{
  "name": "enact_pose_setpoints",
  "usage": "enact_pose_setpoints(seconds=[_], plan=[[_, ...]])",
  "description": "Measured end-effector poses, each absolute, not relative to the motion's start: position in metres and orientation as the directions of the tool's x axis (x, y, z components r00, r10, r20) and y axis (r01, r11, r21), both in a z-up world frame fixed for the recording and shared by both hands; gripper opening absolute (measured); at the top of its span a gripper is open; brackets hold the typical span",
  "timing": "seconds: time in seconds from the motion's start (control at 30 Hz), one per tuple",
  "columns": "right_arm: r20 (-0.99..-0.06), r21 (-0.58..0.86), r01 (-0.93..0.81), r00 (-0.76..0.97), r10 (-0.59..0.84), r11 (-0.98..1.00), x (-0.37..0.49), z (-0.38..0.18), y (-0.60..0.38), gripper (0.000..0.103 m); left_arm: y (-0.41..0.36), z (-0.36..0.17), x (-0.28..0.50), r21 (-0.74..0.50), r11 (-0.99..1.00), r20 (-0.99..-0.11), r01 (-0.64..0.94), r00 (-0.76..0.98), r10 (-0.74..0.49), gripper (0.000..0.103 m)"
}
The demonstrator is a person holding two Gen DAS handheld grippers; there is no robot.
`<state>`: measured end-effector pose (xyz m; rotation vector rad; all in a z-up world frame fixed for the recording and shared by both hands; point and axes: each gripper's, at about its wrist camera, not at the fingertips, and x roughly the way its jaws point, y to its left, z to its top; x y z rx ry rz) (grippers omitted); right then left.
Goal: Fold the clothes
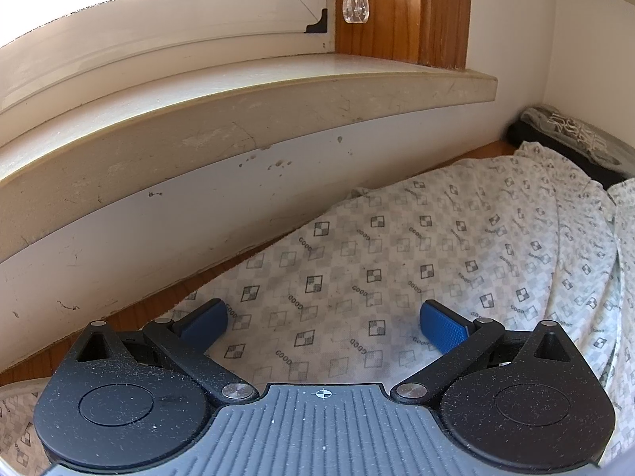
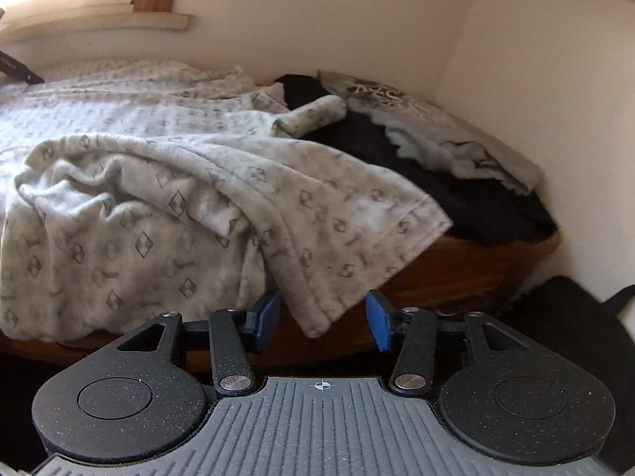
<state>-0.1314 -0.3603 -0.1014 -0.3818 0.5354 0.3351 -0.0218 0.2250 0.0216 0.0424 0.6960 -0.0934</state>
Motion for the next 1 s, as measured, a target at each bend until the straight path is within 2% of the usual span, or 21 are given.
enact_pose_setpoints(seconds=[0.13,0.2,0.23,0.27,0.33,0.47,0.57,0.67,0.8,0.9,0.93,1.0], plan=[[-0.553,-0.293,-0.401,0.812,0.189,0.868,-0.126,-0.105,-0.351,0.048,0.225,0.022,-0.022,0.009,0.995,-0.642,0.100,0.763,-0.071,0.103],[-0.553,-0.278,-0.392,0.812,0.188,0.877,-0.121,-0.106,-0.351,0.035,0.225,0.022,-0.022,0.009,0.995,-0.642,0.099,0.763,-0.070,0.103],[-0.552,-0.266,-0.388,0.812,0.190,0.883,-0.119,-0.104,-0.352,0.018,0.225,0.022,-0.022,0.009,0.995,-0.642,0.099,0.763,-0.070,0.103],[-0.552,-0.252,-0.384,0.811,0.194,0.888,-0.118,-0.103,-0.353,0.009,0.225,0.022,-0.022,0.009,0.995,-0.642,0.098,0.763,-0.070,0.103],[-0.533,-0.249,-0.360,0.826,0.184,0.899,-0.116,-0.094,-0.358,0.006,0.225,0.021,-0.023,0.009,0.995,-0.642,0.098,0.764,-0.069,0.103],[-0.463,-0.271,-0.306,0.873,0.155,0.913,-0.110,-0.058,-0.364,0.006,0.225,0.021,-0.023,0.010,0.995,-0.642,0.098,0.764,-0.068,0.103],[-0.381,-0.344,-0.309,0.909,0.169,0.887,-0.104,-0.012,-0.345,0.005,0.225,0.021,-0.022,0.011,0.995,-0.642,0.098,0.764,-0.068,0.103],[-0.309,-0.378,-0.356,0.919,0.246,0.855,-0.090,0.033,-0.298,0.005,0.225,0.021,-0.022,0.011,0.995,-0.642,0.099,0.764,-0.069,0.103],[-0.260,-0.351,-0.539,0.841,0.474,0.766,-0.074,0.072,-0.193,0.006,0.225,0.021,-0.023,0.011,0.995,-0.642,0.099,0.764,-0.069,0.103],[-0.273,-0.306,-0.659,0.752,0.600,0.687,-0.074,0.076,-0.139,0.018,0.225,0.021,-0.023,0.010,0.995,-0.641,0.099,0.764,-0.070,0.103],[-0.287,-0.291,-0.690,0.724,0.628,0.663,-0.075,0.074,-0.126,0.027,0.225,0.021,-0.023,0.009,0.995,-0.641,0.099,0.764,-0.070,0.103],[-0.334,-0.272,-0.731,0.681,0.652,0.625,-0.074,0.066,-0.108,0.032,0.225,0.021,-0.023,0.010,0.995,-0.641,0.099,0.764,-0.069,0.103]])
